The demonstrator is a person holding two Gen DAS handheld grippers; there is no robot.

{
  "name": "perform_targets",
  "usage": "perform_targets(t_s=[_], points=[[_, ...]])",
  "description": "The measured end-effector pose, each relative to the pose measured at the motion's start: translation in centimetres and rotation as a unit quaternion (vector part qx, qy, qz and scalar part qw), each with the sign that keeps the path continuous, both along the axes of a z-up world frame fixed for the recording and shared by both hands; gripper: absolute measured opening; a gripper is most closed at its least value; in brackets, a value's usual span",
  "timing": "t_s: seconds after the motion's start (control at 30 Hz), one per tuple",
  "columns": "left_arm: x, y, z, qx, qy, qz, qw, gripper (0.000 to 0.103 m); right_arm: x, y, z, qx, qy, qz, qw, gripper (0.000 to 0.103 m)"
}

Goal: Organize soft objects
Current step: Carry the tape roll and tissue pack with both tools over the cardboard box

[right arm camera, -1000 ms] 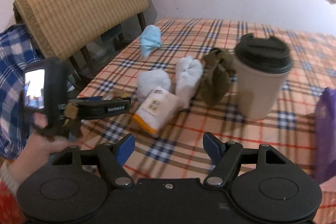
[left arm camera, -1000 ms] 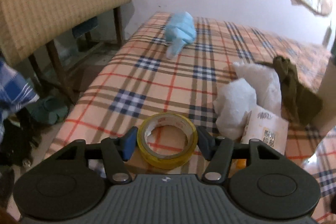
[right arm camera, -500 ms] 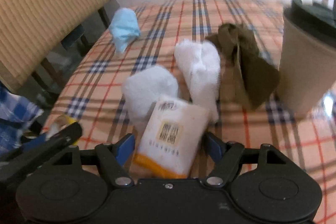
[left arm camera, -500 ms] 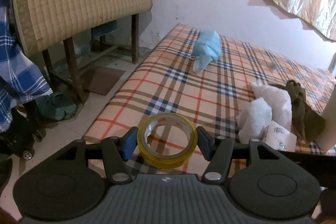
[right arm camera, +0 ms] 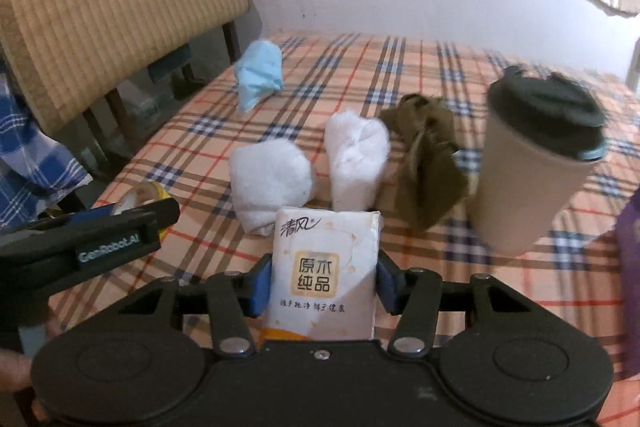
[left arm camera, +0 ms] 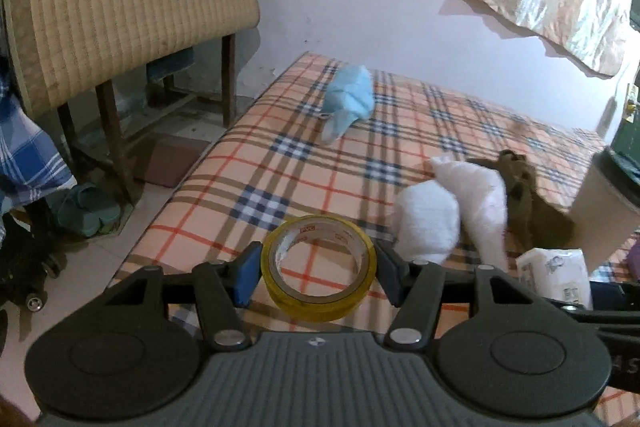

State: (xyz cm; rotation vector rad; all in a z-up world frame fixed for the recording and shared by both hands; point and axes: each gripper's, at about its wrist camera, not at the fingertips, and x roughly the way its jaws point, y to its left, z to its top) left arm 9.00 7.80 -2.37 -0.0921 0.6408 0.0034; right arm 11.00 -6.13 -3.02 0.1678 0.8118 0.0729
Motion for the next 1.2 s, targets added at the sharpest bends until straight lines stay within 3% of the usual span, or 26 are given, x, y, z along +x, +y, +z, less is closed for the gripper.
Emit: perform_targets(t_s=[0.13, 0.63, 1.2], points=[[-1.2, -1.2, 1.3, -0.018, 0.000, -0.004, 0.9998, 0.060, -1.6, -1.6, 2.0, -0.004, -0.015, 0.009, 1.000, 0.063], [-4.5, -4.6, 5.2, -0.008, -0.013, -0.008, 0.9999, 0.060, -5.9, -7.4, 7.3, 0.004, -0.068, 0.003, 0.998, 0.063], [-6.0, -7.6, 7.1, 0.001, -0.025, -0.020, 0.9995, 0.061, -8.2, -11.5, 8.9, 0.008, -0.083, -0.003, 0.996, 0.063]])
